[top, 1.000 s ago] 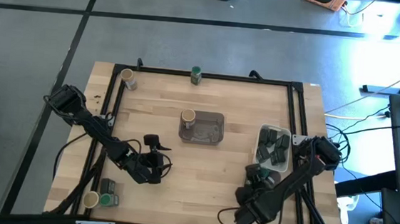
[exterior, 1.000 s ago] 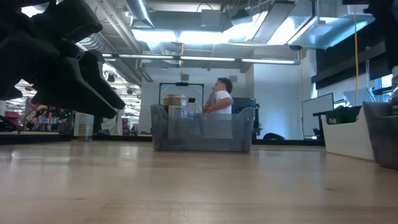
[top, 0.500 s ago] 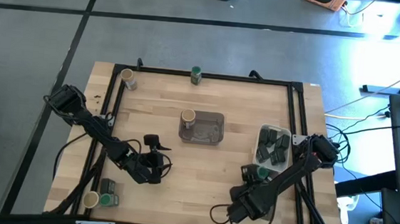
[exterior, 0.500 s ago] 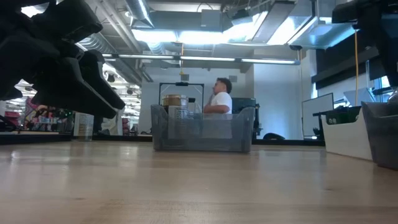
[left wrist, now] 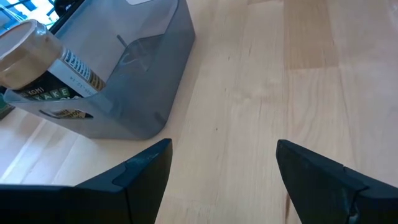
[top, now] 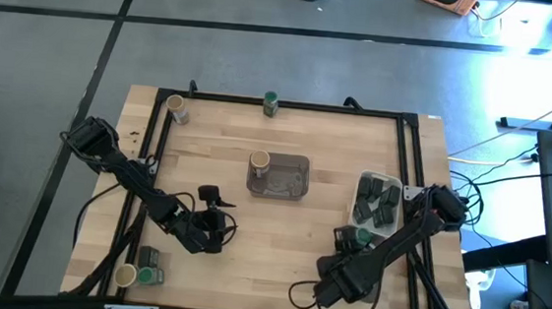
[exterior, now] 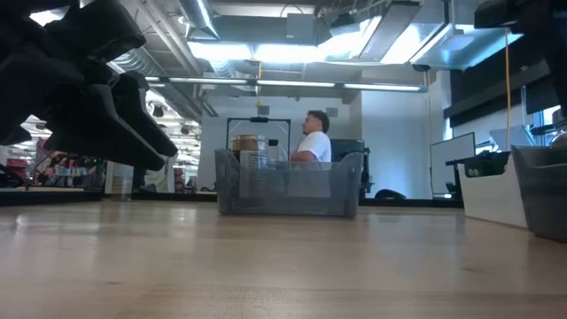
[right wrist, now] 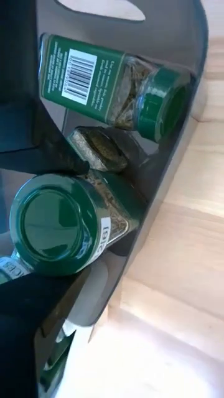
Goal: Sort spices by type
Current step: Adjust the green seasoning bottles
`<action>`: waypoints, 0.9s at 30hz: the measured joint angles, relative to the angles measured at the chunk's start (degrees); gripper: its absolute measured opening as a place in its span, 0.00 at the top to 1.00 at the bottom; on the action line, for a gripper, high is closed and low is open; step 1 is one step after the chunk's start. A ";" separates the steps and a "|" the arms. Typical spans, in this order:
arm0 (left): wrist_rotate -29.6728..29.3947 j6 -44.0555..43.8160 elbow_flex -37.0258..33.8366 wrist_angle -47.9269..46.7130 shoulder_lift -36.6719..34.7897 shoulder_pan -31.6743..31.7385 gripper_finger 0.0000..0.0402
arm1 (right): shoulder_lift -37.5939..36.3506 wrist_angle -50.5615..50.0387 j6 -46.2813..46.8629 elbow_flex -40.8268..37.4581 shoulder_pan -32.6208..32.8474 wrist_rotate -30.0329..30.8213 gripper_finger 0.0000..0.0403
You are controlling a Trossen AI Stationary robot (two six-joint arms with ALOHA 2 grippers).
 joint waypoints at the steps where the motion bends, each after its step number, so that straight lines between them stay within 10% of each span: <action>1: 0.00 -0.04 0.00 -0.12 0.00 -0.01 0.29 | 0.13 -0.83 0.47 0.68 0.00 0.12 0.48; 27: -0.02 -1.26 0.00 -0.43 0.00 0.00 0.29 | 1.25 4.99 3.93 17.24 -9.71 8.61 0.48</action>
